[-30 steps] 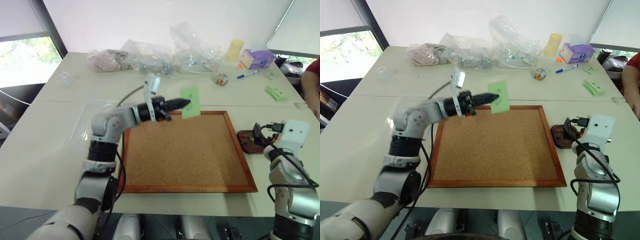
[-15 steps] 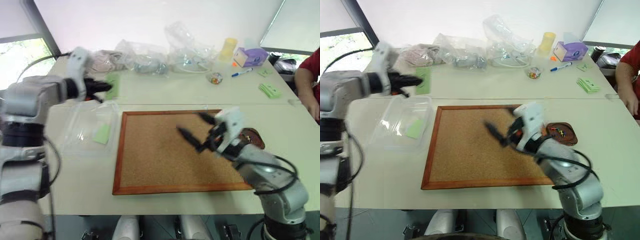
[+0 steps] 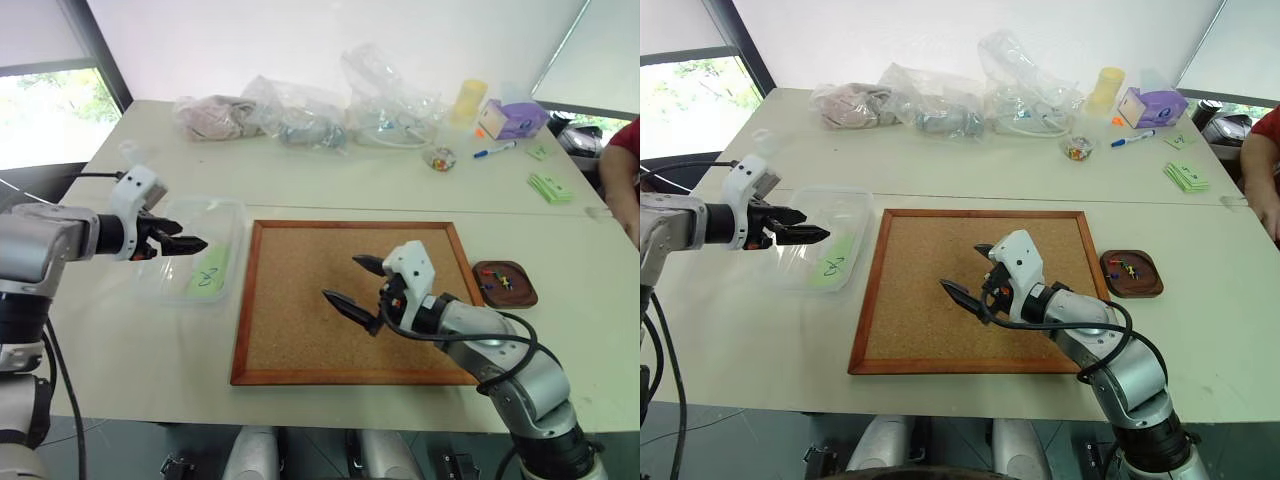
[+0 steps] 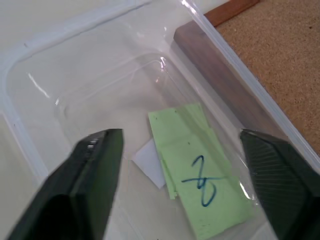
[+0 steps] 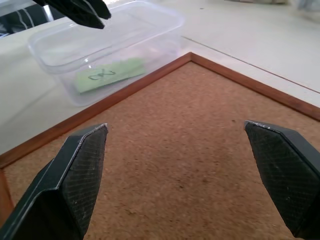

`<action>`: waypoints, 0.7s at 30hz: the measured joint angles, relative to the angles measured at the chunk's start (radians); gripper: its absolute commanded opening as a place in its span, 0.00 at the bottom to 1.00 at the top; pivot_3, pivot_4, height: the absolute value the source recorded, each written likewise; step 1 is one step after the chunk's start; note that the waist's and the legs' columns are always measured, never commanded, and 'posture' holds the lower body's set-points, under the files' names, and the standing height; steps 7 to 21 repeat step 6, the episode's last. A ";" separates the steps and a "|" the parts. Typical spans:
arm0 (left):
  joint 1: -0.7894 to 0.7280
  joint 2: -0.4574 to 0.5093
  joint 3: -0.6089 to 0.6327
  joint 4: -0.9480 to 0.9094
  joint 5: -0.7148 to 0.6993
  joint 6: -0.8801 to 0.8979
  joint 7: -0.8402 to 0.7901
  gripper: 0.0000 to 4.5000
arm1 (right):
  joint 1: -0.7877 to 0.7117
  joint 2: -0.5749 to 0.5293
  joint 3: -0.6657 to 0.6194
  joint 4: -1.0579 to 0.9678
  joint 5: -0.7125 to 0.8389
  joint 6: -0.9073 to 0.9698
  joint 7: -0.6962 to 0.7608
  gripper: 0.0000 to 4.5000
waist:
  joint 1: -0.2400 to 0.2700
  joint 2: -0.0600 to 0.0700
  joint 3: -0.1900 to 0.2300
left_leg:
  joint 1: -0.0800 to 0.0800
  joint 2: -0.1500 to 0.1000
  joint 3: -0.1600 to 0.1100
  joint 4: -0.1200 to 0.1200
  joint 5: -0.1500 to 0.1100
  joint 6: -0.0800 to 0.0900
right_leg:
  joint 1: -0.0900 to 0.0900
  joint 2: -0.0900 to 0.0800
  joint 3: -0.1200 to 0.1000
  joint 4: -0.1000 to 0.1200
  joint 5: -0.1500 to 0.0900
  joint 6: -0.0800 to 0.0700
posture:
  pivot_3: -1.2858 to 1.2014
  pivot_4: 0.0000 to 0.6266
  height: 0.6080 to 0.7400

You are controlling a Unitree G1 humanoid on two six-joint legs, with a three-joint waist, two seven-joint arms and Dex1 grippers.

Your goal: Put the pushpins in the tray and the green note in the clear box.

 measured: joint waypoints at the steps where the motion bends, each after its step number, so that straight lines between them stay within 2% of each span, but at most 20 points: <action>1: -0.021 -0.004 0.000 0.009 0.001 -0.027 -0.009 0.96 | 0.018 -0.001 -0.010 -0.002 0.001 0.001 -0.005 1.00 | 0.001 0.000 0.000 | 0.000 0.000 0.000 0.000 0.000 0.000 | 0.000 0.000 0.000 0.000 0.000 0.000 | 0.52 0.24 0.98; 4: -0.087 -0.030 0.044 0.015 -0.029 -0.093 -0.052 0.96 | 0.081 0.001 -0.090 -0.026 0.023 0.004 -0.029 1.00 | 0.005 0.000 0.000 | -0.001 0.000 0.000 0.000 0.000 0.000 | 0.000 -0.001 0.000 0.000 0.000 0.000 | 0.52 0.24 0.98; 6: -0.100 -0.064 0.090 -0.059 -0.095 -0.103 -0.092 0.96 | 0.143 0.011 -0.198 -0.068 0.074 0.009 -0.055 1.00 | 0.007 0.000 0.000 | -0.001 0.000 0.000 0.000 0.000 0.000 | 0.000 -0.002 0.000 0.000 0.000 0.000 | 0.52 0.24 0.98; 21: -0.100 -0.064 0.090 -0.059 -0.095 -0.103 -0.092 0.96 | 0.143 0.011 -0.198 -0.068 0.074 0.009 -0.055 1.00 | 0.007 0.000 0.000 | -0.001 0.000 0.000 0.000 0.000 0.000 | 0.000 -0.002 0.000 0.000 0.000 0.000 | 0.52 0.24 0.98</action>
